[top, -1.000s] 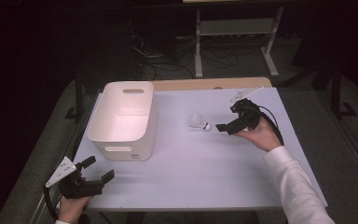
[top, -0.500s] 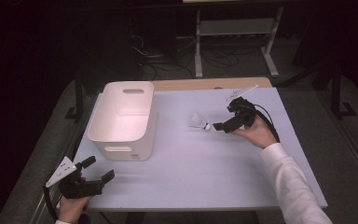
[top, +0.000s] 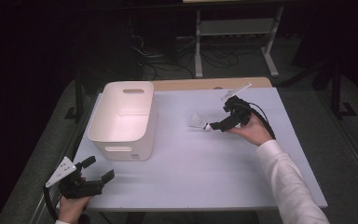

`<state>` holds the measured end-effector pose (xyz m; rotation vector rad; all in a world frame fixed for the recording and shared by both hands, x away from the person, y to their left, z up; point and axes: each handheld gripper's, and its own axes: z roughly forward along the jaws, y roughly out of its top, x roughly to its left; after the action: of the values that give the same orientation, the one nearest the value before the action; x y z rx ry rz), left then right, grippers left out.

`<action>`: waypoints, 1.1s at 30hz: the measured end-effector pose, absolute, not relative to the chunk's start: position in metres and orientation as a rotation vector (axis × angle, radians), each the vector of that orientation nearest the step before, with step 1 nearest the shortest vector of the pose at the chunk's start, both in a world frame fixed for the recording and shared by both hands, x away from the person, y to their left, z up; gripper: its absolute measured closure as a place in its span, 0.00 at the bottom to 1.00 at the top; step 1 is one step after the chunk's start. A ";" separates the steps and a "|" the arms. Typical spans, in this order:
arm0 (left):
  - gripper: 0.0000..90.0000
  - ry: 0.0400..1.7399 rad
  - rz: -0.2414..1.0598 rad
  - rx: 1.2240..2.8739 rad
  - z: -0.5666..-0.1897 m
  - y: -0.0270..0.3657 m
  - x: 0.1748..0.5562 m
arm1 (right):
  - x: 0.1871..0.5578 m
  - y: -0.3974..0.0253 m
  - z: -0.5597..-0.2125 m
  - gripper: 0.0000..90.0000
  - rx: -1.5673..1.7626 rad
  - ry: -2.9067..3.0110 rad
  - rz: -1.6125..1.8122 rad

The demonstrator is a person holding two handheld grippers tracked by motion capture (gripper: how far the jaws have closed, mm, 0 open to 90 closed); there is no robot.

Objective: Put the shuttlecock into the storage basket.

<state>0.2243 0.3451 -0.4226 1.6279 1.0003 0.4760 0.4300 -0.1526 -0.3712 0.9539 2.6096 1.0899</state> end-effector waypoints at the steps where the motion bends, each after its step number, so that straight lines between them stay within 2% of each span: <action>1: 0.00 0.998 0.477 1.627 -0.423 0.345 0.225 | 0.430 -0.152 -0.371 0.00 0.959 2.609 1.086; 33: 0.00 1.003 0.472 1.627 -0.423 0.345 0.224 | 0.457 -0.134 -0.402 0.00 0.988 2.677 1.057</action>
<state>0.2242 0.3452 -0.4226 1.6270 1.0034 0.4716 0.4569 -0.1338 -0.4025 0.9885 2.6772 1.0569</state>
